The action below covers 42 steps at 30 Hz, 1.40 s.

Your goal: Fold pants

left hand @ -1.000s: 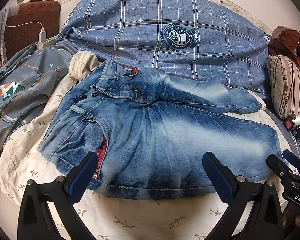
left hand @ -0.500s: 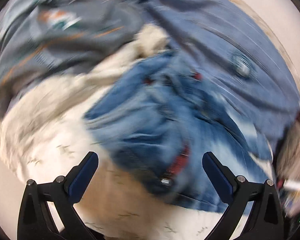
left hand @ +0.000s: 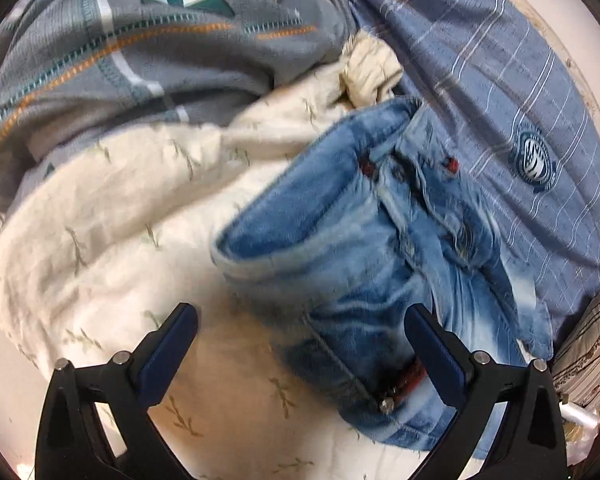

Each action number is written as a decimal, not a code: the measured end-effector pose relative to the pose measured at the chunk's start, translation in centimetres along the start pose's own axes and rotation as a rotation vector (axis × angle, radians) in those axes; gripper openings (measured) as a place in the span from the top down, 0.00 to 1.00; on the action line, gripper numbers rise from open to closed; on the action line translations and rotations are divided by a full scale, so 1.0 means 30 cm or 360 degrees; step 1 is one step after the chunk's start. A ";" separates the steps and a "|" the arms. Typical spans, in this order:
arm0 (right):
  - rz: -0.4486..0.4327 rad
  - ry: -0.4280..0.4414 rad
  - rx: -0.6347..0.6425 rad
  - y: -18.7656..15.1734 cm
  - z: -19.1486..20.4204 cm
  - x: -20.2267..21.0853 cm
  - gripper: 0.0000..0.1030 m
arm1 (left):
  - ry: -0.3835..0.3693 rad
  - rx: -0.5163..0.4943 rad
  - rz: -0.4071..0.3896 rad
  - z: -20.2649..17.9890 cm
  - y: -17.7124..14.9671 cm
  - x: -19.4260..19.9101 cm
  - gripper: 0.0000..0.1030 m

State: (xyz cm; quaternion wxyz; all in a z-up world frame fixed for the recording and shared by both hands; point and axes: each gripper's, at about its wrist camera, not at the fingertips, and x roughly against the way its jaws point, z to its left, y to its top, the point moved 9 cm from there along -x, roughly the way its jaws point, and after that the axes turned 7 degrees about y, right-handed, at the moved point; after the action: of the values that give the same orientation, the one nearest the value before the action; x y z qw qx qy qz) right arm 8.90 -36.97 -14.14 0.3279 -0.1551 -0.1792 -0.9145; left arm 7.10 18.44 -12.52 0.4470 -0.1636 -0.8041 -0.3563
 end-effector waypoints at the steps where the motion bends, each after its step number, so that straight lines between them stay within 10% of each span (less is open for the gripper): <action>1: 0.0005 -0.0030 0.0020 -0.004 -0.009 -0.003 0.32 | 0.0001 0.0020 -0.0005 0.015 0.016 -0.005 0.05; 9: 0.0047 -0.0162 0.0127 0.001 -0.023 -0.044 0.50 | -0.0033 0.0071 0.0099 0.041 0.064 -0.050 0.40; 15: 0.0058 -0.0182 0.0152 0.001 -0.020 -0.049 0.50 | 0.0005 0.0084 0.0091 0.053 0.050 -0.052 0.42; 16: 0.0062 -0.0185 0.0164 0.000 -0.017 -0.050 0.51 | 0.0006 0.0054 0.0090 0.041 0.053 -0.046 0.56; 19: 0.0081 -0.0191 0.0214 0.010 0.006 -0.062 0.72 | 0.0020 -0.0018 0.0079 0.018 0.064 -0.027 0.84; 25: 0.0025 -0.0282 0.0452 0.070 0.126 -0.016 0.91 | 0.0039 -0.0168 -0.0101 -0.067 0.090 0.123 0.88; 33: -0.0130 -0.0301 0.0630 0.132 0.281 0.137 0.91 | -0.0057 -0.0188 -0.0211 -0.087 -0.013 0.309 0.88; 37: -0.0031 -0.0401 0.0607 0.104 0.186 0.124 0.90 | 0.0082 -0.0229 -0.0096 -0.057 -0.055 0.184 0.83; 39: 0.0096 -0.0536 0.0523 0.074 0.069 0.080 0.79 | 0.0193 -0.0190 0.0107 0.000 -0.086 0.093 0.74; 41: 0.0204 -0.0739 0.0449 0.043 -0.053 0.059 0.36 | 0.0194 -0.0012 0.0197 0.073 -0.081 0.065 0.68; 42: 0.0182 -0.0734 0.0425 0.043 -0.068 0.069 0.35 | 0.0191 0.0029 0.0181 0.089 -0.070 0.076 0.60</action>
State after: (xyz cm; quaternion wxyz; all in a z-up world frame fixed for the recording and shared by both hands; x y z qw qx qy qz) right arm 7.89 -39.91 -14.83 0.3470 -0.3247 -0.3591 -0.8032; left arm 3.03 18.80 -12.44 0.5153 -0.1834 -0.7685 -0.3321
